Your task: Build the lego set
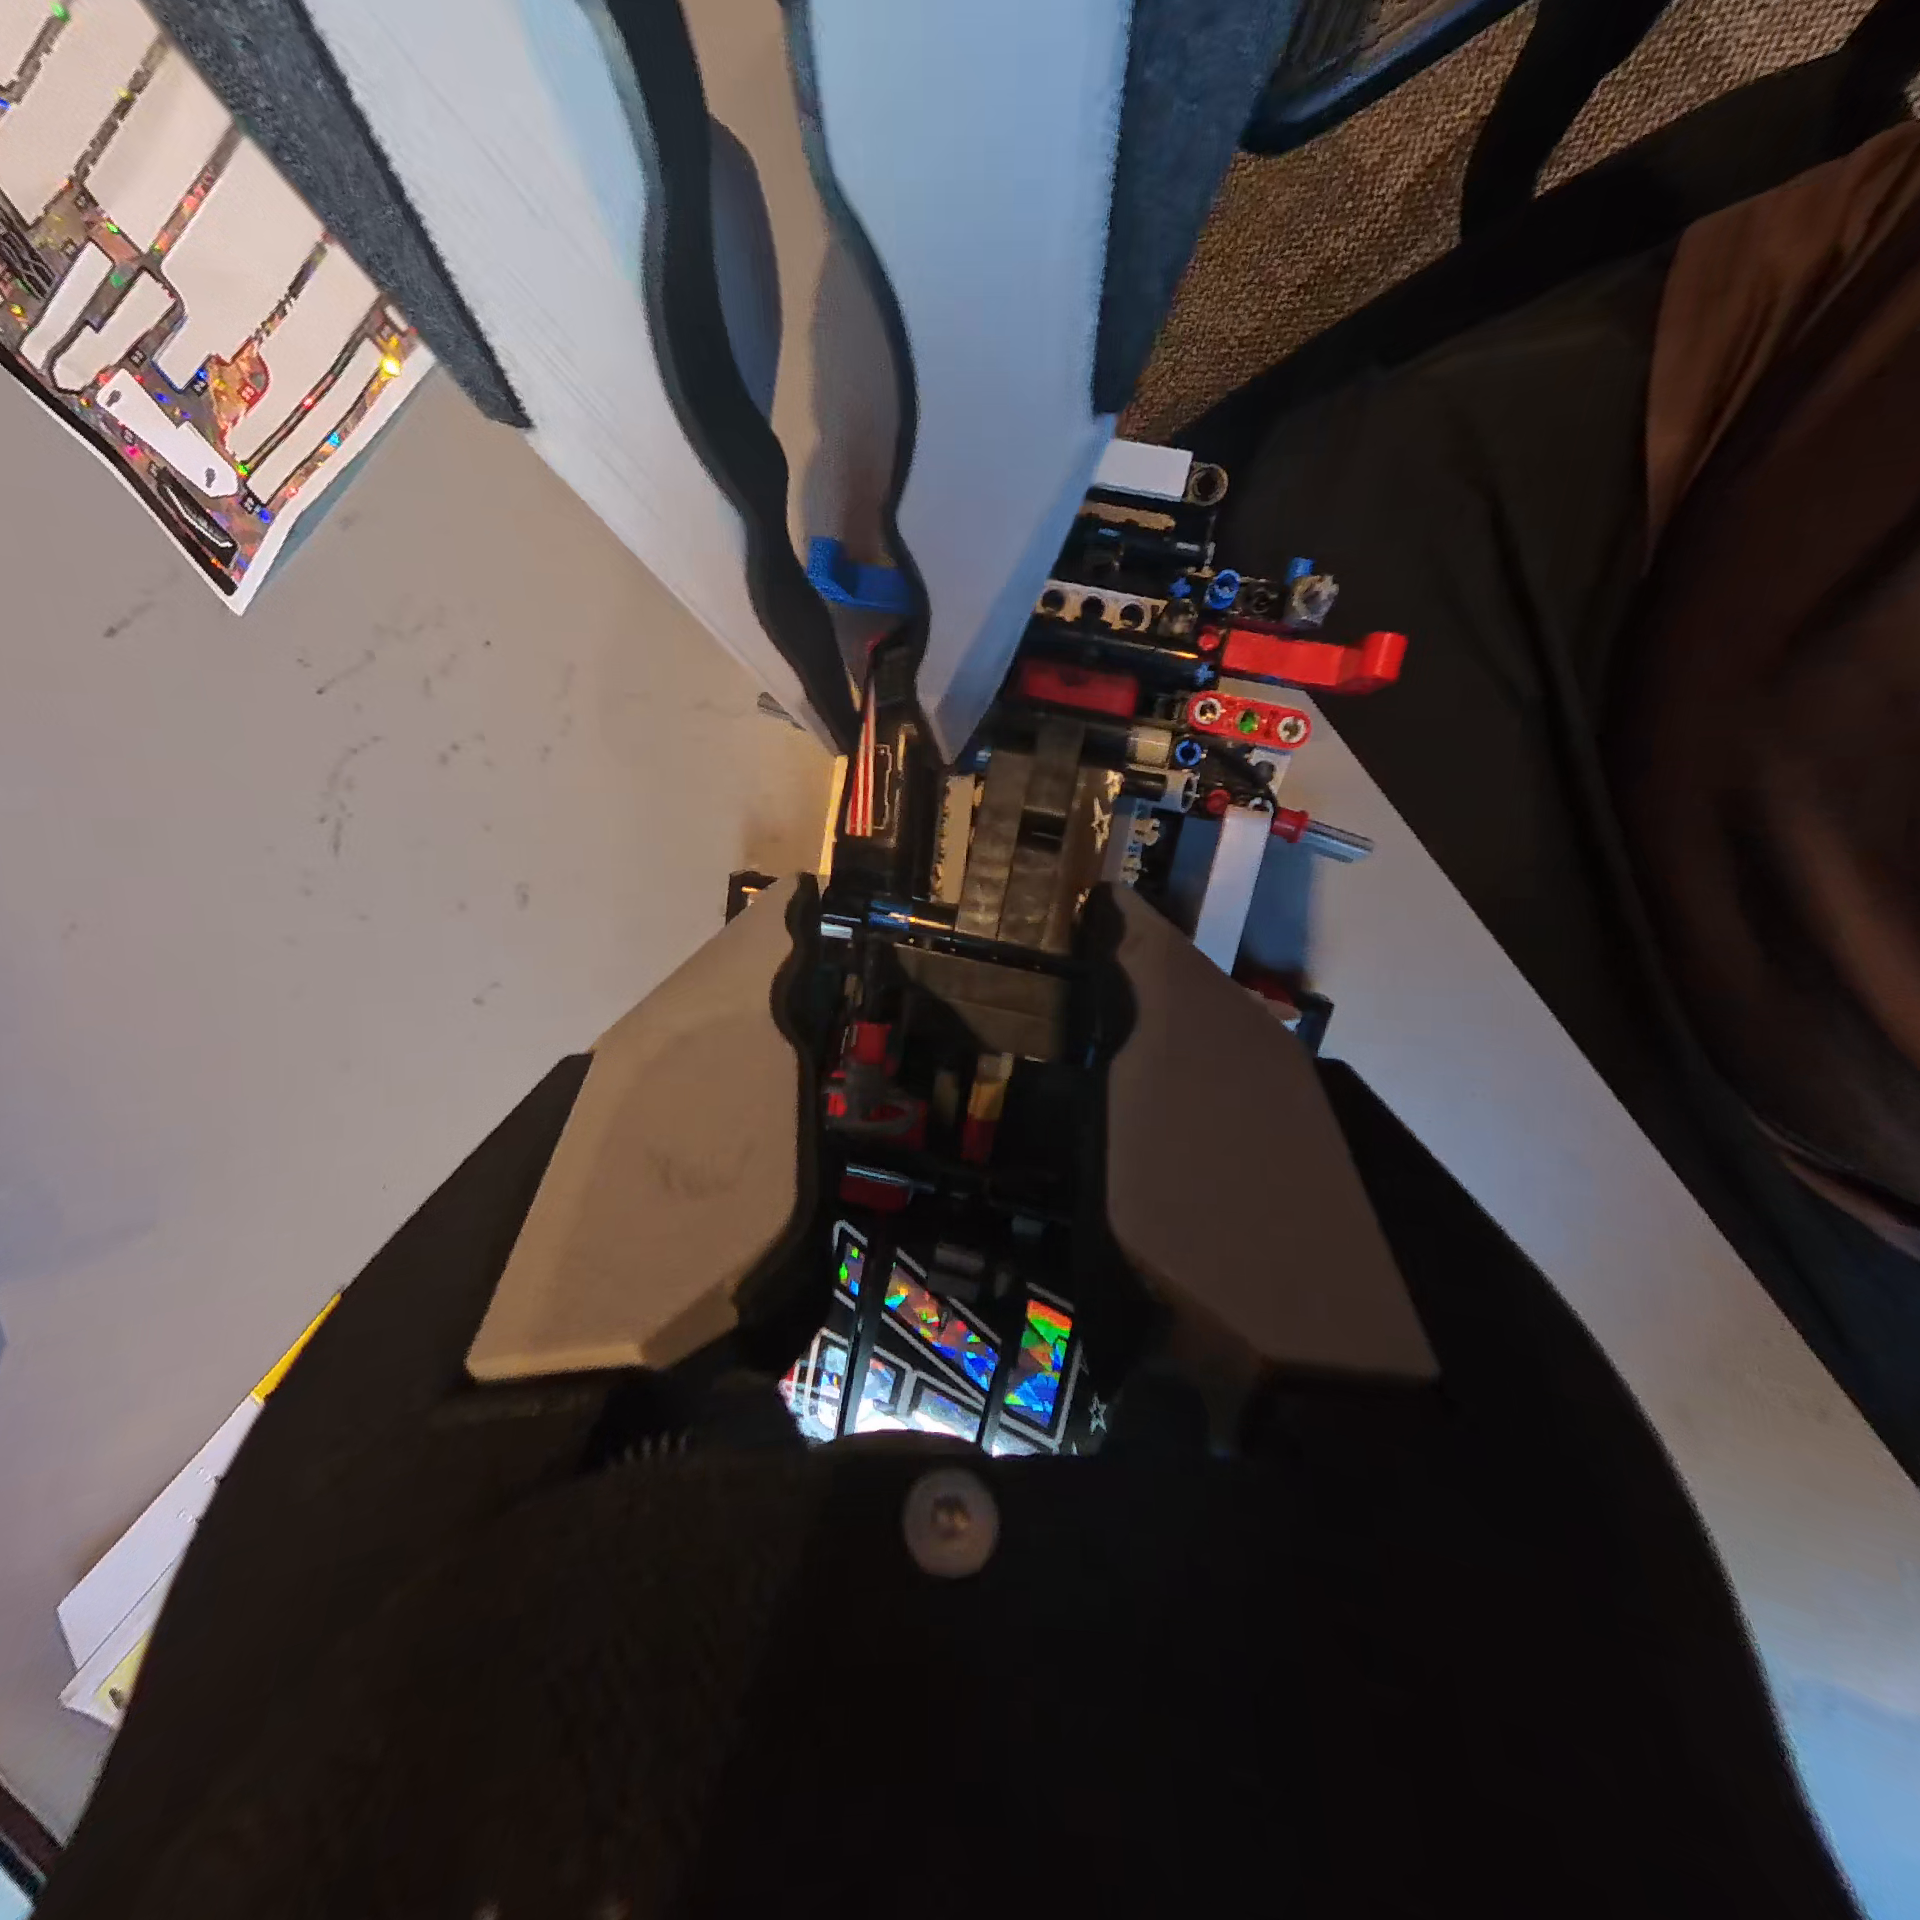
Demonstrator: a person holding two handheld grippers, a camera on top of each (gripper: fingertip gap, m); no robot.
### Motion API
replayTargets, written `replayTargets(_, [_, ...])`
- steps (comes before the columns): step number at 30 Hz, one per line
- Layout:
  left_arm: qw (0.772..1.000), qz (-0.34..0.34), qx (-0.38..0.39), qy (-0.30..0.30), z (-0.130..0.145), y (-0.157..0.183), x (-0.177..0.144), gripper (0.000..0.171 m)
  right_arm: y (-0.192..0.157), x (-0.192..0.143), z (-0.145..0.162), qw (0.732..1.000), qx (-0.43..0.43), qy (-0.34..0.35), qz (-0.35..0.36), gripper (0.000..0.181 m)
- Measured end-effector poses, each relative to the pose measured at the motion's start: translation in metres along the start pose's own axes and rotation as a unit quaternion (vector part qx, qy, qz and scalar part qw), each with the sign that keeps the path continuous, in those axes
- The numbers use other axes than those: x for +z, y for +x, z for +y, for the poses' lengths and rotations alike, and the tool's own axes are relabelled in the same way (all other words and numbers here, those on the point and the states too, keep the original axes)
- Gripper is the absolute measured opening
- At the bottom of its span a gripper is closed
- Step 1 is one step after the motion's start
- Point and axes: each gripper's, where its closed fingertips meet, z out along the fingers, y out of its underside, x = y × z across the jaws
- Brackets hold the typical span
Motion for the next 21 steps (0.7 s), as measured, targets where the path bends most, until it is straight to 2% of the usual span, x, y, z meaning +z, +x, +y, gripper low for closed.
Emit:
replayTargets(9, [1.0,-0.008,-0.009,-0.001,0.0,0.0,0.0,0.05,0.004,-0.006,-0.005,0.996,0.025,-0.056,-0.07,0.013])
replayTargets(16, [0.999,0.001,-0.038,0.034,-0.004,0.002,-0.002,0.053,0.003,-0.008,-0.001,0.986,0.059,-0.101,-0.117,0.013])
replayTargets(21, [0.997,0.004,-0.053,0.062,-0.008,0.001,-0.007,0.051,0.002,-0.011,-0.004,0.989,0.053,-0.086,-0.11,0.013])
